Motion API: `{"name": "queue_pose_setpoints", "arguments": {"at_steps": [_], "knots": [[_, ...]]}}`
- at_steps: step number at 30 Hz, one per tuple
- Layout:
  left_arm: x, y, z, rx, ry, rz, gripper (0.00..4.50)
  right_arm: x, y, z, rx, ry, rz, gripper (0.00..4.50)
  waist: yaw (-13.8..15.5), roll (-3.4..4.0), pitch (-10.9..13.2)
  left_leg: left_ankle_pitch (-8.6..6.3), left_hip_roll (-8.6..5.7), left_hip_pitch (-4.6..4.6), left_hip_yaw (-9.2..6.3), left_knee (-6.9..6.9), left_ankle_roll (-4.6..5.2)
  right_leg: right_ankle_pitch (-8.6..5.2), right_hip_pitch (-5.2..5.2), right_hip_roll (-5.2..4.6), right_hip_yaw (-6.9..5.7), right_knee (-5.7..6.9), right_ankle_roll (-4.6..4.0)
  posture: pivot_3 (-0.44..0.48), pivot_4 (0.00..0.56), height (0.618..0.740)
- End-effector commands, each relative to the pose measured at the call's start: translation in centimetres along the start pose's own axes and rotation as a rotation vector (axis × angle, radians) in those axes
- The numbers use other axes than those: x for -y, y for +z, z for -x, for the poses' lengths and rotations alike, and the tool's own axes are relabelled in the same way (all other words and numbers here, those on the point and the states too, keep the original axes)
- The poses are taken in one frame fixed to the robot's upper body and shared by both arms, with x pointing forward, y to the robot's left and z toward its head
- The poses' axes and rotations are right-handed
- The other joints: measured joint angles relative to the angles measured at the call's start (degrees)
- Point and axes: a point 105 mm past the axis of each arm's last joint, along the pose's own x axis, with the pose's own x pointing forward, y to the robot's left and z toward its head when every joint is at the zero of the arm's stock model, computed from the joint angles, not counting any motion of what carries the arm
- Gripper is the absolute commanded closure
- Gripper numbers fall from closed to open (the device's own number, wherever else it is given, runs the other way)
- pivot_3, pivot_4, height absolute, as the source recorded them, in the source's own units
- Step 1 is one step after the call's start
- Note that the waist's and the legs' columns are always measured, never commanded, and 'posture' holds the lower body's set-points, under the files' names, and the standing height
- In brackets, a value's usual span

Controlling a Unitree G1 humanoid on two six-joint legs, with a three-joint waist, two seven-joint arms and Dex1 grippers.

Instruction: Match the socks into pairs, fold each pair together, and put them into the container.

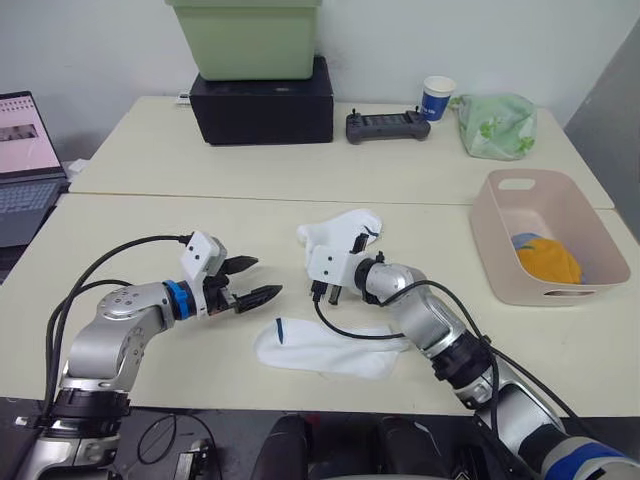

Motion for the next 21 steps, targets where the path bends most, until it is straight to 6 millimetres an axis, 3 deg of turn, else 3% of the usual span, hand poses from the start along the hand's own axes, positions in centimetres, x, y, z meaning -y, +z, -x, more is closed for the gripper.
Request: {"name": "queue_pose_setpoints", "arguments": {"at_steps": [1,3,10,13,18,21], "knots": [[0.8,1.3,-0.4,0.041,-0.019,-0.048,0.00,1.2,0.8,0.9,0.037,-0.050,-0.022,4.28,-0.05,0.00,0.00,0.00,0.00,0.00,0.01,0.00,0.00,0.00,0.00,0.00,0.01,0.00,0.00,0.000,0.150,0.720],[1.1,1.3,-0.7,0.044,-0.028,-0.050,0.00,1.7,0.5,1.4,0.033,-0.060,-0.036,3.82,-0.14,0.00,0.00,0.00,0.01,0.01,0.00,-0.01,0.01,0.00,-0.01,0.00,0.00,0.03,0.00,0.000,0.150,0.720],[2.5,1.6,-2.6,0.055,-0.055,-0.088,0.00,2.1,0.9,5.2,0.050,-0.011,-0.108,1.34,-0.07,0.00,0.00,-0.01,0.01,0.00,0.01,-0.02,0.02,0.00,0.00,0.01,0.01,0.01,0.00,0.000,0.150,0.720],[2.6,1.4,-3.8,0.044,-0.032,-0.103,0.00,3.5,-0.4,6.5,0.013,-0.078,-0.202,1.34,-0.07,0.00,0.00,-0.01,0.01,0.00,-0.03,-0.02,0.02,0.00,0.02,0.01,-0.02,0.03,0.00,0.000,0.150,0.720],[1.3,1.1,-5.8,0.034,0.082,-0.122,0.00,7.3,-2.9,7.1,-0.026,-0.298,-0.434,1.34,-0.14,0.00,0.00,-0.01,0.00,0.01,-0.04,-0.01,0.02,0.00,0.02,0.02,-0.03,0.07,0.00,0.000,0.150,0.720],[0.9,1.2,-6.9,0.034,0.106,-0.104,0.59,9.2,-4.4,6.5,-0.040,-0.392,-0.593,1.29,-0.33,0.00,0.00,-0.01,0.01,0.01,0.01,-0.03,0.01,0.00,-0.04,0.04,0.02,0.10,0.00,0.000,0.150,0.720]]}}
